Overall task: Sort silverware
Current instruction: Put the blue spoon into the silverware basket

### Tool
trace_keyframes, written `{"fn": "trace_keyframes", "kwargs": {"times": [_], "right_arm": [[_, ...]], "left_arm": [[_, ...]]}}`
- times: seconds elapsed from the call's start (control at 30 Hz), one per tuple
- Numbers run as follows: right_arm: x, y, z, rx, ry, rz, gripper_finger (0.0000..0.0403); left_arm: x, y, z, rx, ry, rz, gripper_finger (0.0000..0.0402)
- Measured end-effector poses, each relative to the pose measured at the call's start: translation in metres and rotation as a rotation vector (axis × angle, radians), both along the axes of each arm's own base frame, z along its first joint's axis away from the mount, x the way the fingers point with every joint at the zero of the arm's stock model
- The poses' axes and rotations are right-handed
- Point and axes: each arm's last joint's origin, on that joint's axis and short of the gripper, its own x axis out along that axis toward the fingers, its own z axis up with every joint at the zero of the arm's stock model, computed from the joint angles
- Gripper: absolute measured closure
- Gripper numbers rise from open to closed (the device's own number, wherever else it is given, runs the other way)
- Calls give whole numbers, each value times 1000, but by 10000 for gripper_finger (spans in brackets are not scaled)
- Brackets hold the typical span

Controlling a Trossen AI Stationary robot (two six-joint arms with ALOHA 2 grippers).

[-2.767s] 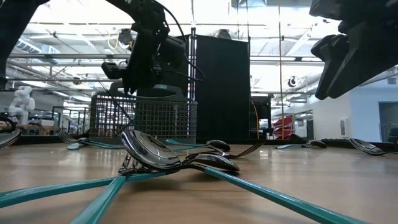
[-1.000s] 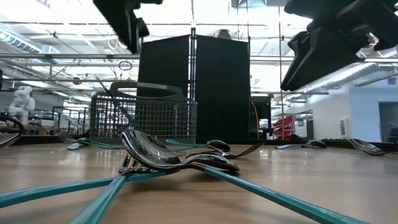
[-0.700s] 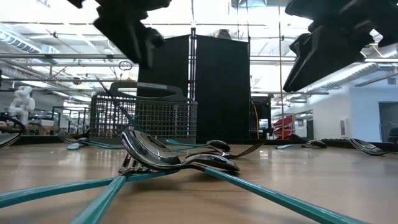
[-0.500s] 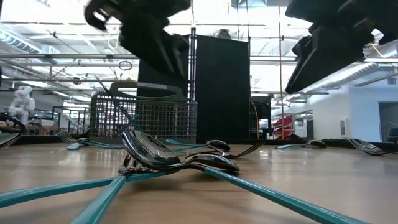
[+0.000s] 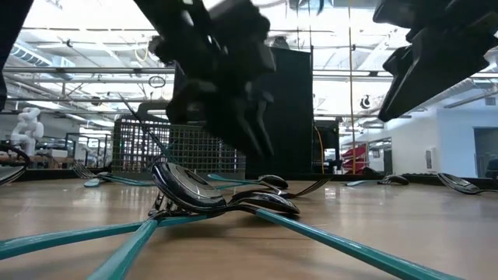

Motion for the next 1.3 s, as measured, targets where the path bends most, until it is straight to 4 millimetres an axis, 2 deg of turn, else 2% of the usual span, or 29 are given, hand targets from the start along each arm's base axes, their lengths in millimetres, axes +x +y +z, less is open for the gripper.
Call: {"fn": "trace_keyframes", "kwargs": {"times": [0.13, 0.67, 0.87, 1.1, 1.3], "right_arm": [[-1, 1, 0, -18, -9, -4, 259], [-1, 0, 0, -45, -2, 11, 259], [-1, 0, 0, -42, -3, 8, 259], [-1, 0, 0, -42, -2, 8, 259], [-1, 0, 0, -49, 0, 16, 259]], "left_arm": [[3, 6, -12, -69, 26, -23, 283], [12, 7, -47, -73, 64, -21, 284], [11, 6, -48, -74, 71, -20, 314], [12, 4, -45, -66, 63, -28, 389], [18, -4, -29, -47, 28, -38, 394]]}}
